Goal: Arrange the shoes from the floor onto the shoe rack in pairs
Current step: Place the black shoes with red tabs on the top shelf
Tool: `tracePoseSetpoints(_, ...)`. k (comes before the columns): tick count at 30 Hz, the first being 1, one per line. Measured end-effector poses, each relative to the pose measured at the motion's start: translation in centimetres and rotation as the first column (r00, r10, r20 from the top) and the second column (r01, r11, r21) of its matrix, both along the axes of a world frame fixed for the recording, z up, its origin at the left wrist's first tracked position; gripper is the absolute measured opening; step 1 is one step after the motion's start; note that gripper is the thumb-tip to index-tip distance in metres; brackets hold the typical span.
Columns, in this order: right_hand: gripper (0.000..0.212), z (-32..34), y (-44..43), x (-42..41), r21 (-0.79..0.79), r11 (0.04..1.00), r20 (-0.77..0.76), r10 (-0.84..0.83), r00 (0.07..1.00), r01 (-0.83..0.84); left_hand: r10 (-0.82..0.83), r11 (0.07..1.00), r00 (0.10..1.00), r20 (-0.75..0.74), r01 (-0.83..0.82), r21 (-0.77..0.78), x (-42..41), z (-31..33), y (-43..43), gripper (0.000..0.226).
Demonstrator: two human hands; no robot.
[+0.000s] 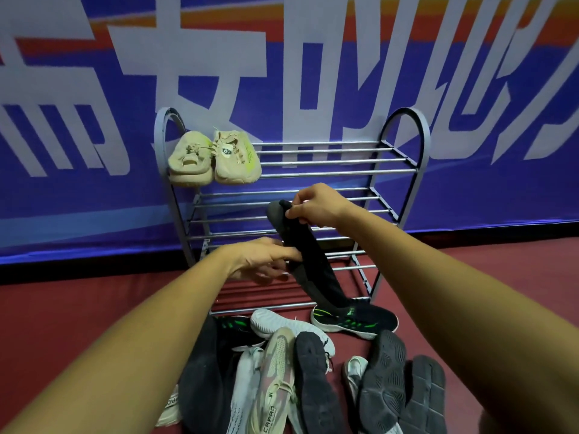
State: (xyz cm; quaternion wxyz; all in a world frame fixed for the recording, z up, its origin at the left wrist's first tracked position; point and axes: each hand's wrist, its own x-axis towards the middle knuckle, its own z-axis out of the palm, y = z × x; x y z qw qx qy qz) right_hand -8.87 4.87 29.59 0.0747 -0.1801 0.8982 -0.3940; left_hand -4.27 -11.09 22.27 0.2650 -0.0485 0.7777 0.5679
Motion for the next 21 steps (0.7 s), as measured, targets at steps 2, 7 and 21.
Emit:
tracePoseSetpoints(2, 0.021, 0.1, 0.0, 0.1, -0.003, 1.0, -0.019, -0.005, 1.0, 0.005, 0.008, 1.0, 1.0, -0.029, -0.007, 0.012, 0.1, 0.0, 0.9, 0.039)
tracePoseSetpoints(7, 0.016, 0.6, 0.1, 0.3, -0.055, 0.998, -0.074, -0.024, 0.997, 0.02, 0.168, 0.984, 0.979, -0.115, -0.159, 0.083, 0.4, 0.7, 2.2, 0.01)
tracePoseSetpoints(21, 0.019, 1.5, 1.9, -1.4, -0.089, 0.978, -0.105, -0.198, 0.975, 0.189, -0.021, 0.945, 1.0, 0.017, 0.014, 0.327, 0.4, 2.9, -2.0, 0.043)
